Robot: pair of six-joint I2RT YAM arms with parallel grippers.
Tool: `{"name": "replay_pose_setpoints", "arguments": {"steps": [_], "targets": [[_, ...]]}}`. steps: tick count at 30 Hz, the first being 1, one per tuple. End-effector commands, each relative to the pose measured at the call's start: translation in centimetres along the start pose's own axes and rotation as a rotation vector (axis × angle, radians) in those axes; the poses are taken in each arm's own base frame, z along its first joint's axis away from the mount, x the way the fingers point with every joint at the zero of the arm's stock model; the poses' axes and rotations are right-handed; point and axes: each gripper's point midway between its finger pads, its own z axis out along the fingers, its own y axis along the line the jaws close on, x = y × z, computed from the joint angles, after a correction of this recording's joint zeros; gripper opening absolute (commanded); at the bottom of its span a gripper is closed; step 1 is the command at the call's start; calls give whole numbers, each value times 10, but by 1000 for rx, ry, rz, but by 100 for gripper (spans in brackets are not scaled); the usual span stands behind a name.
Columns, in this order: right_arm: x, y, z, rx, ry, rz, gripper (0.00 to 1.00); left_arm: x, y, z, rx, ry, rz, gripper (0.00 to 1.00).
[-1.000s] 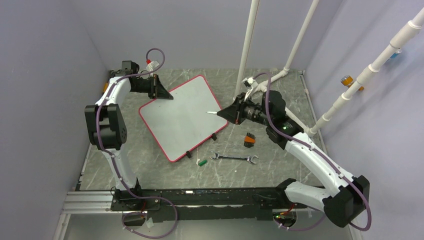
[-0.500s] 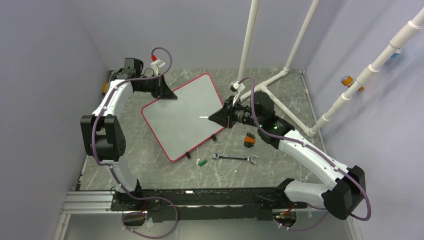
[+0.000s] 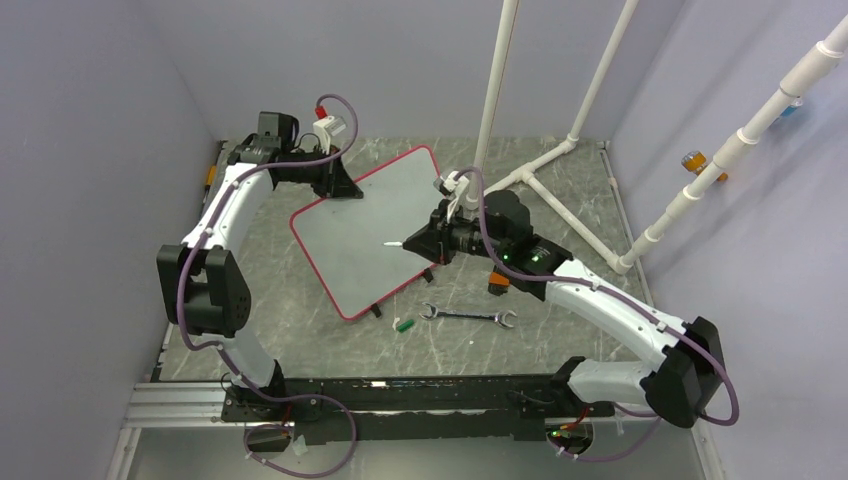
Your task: Write a sentence on the whiteboard
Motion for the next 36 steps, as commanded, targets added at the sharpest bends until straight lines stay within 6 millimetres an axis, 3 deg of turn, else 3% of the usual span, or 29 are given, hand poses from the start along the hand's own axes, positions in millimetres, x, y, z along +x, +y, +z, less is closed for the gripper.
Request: {"name": "replay_pose_setpoints", "arguments": {"steps": [1, 8, 19, 29, 36], "targets": [[-22, 13, 11, -29, -78, -103, 0, 19, 42, 1, -225, 112, 122, 0], [-12, 31, 35, -39, -78, -171, 0, 22, 43, 3, -277, 137, 138, 0], [-13, 50, 72, -46, -101, -239, 0, 20, 42, 0, -309, 149, 145, 0], [-16, 56, 99, -57, -110, -265, 0, 20, 43, -2, -331, 158, 153, 0], [-27, 49, 114, -9, -151, -256, 0, 21, 43, -2, -340, 167, 157, 0]]}}
